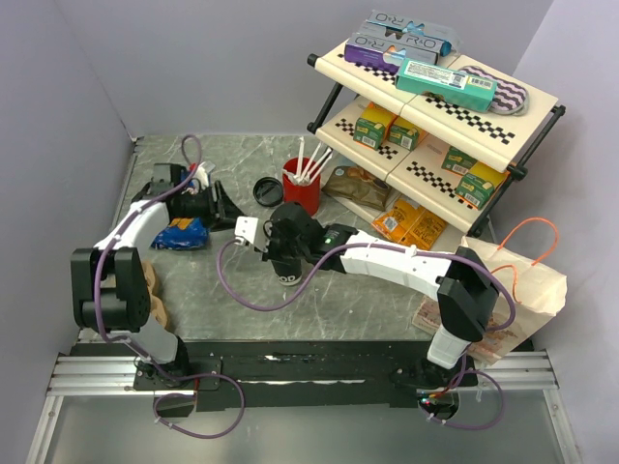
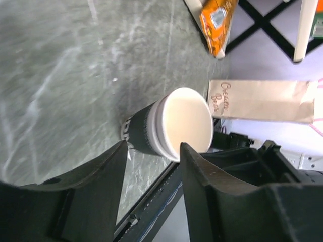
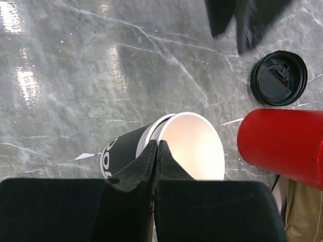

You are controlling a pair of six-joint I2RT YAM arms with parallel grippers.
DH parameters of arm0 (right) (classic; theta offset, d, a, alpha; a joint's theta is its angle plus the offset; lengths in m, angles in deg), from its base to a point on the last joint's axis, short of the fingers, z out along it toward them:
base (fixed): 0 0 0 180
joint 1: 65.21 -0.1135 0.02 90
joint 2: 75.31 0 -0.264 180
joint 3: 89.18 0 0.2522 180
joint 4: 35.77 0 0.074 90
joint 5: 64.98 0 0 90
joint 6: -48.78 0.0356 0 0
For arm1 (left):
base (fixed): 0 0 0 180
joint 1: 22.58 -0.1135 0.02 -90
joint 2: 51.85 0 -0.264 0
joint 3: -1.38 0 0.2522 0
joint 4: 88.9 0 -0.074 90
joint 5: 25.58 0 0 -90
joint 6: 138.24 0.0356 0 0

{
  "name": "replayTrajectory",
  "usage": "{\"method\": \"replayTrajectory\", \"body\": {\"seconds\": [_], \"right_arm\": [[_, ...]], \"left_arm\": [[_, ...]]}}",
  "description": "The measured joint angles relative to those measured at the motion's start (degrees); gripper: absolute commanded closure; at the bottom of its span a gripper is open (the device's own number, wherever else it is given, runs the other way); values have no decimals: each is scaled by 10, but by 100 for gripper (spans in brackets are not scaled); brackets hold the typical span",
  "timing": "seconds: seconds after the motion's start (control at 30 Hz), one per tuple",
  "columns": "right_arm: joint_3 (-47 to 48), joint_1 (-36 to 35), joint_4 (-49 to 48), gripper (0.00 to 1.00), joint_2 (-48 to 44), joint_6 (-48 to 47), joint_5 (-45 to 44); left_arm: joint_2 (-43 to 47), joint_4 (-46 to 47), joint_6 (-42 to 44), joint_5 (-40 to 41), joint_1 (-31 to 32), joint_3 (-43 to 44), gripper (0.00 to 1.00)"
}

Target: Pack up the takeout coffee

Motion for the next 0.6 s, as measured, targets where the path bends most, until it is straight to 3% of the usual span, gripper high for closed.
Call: {"method": "replayTrajectory", "body": {"seconds": [0.23,0.6], "right_arm": [[0,-6,0,100,0,-12,5],[0,-11,0,100,0,-36,5]], "left_arm": [[-43,-38,15,9,59,64,61],[-60,-87,37,36,116,66,66]]}}
